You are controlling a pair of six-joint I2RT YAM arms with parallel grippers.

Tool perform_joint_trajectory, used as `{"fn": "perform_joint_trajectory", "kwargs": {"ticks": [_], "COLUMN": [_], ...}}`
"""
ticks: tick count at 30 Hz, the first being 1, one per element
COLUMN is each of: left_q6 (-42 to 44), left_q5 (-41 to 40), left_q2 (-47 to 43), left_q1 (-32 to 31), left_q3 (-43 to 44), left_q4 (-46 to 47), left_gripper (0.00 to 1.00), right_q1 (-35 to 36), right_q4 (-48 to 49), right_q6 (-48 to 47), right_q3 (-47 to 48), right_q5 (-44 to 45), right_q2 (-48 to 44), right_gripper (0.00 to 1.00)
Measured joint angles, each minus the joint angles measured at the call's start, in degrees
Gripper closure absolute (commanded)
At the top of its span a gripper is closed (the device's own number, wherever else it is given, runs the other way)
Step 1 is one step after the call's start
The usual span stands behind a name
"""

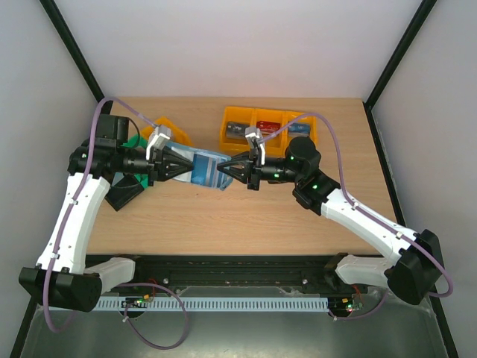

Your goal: Take the credit cards out of the card holder

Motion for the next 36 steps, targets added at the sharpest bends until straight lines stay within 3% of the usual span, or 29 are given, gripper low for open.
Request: {"fn": "perform_joint_trajectory", "kwargs": {"ticks": [2, 6, 10, 16, 21, 26, 29, 32, 36], "left_q6": [0.02, 3.21, 6.16, -0.87, -2.29, -2.12, -2.10, -2.12, -2.05], "left_q5": [0.02, 0.48, 0.87, -2.32, -2.62, -2.64, -2.64, -2.84, -2.99], "left_q2": [0.00, 0.07, 0.09, 0.09, 0.09, 0.11, 0.13, 0.28, 0.39], "left_q1": [0.00, -0.02, -0.13, -0.90, -1.44, -1.97, -2.45, -2.86, -2.97], "left_q3": [0.00, 0.02, 0.02, -0.68, -1.05, -1.11, -1.11, -1.11, -1.09], "left_q4": [0.00, -2.08, -4.50, 0.66, 2.19, 2.14, 2.16, 2.19, 2.32], "left_gripper": [0.92, 0.82, 0.87, 0.93, 0.84, 0.82, 0.86, 0.97, 0.98], "right_q1": [0.00, 0.00, 0.00, -0.13, -0.33, -0.33, -0.33, -0.33, -0.52], "right_q4": [0.00, 0.00, 0.00, 0.00, -0.04, -0.04, -0.04, -0.07, -0.37], "right_q6": [0.02, 0.02, 0.11, 0.66, 0.85, 0.85, 0.85, 0.87, 0.85], "right_q3": [0.00, 0.00, 0.00, 0.00, 0.00, 0.00, 0.00, 0.00, 0.00], "right_q5": [0.00, 0.00, -0.09, -0.09, -0.02, 0.00, 0.00, -0.15, -0.07], "right_q2": [0.00, 0.00, 0.00, 0.02, 0.04, 0.04, 0.04, 0.04, 0.04], "right_gripper": [0.98, 0.98, 0.98, 0.98, 0.98, 0.98, 0.98, 0.98, 0.98]}}
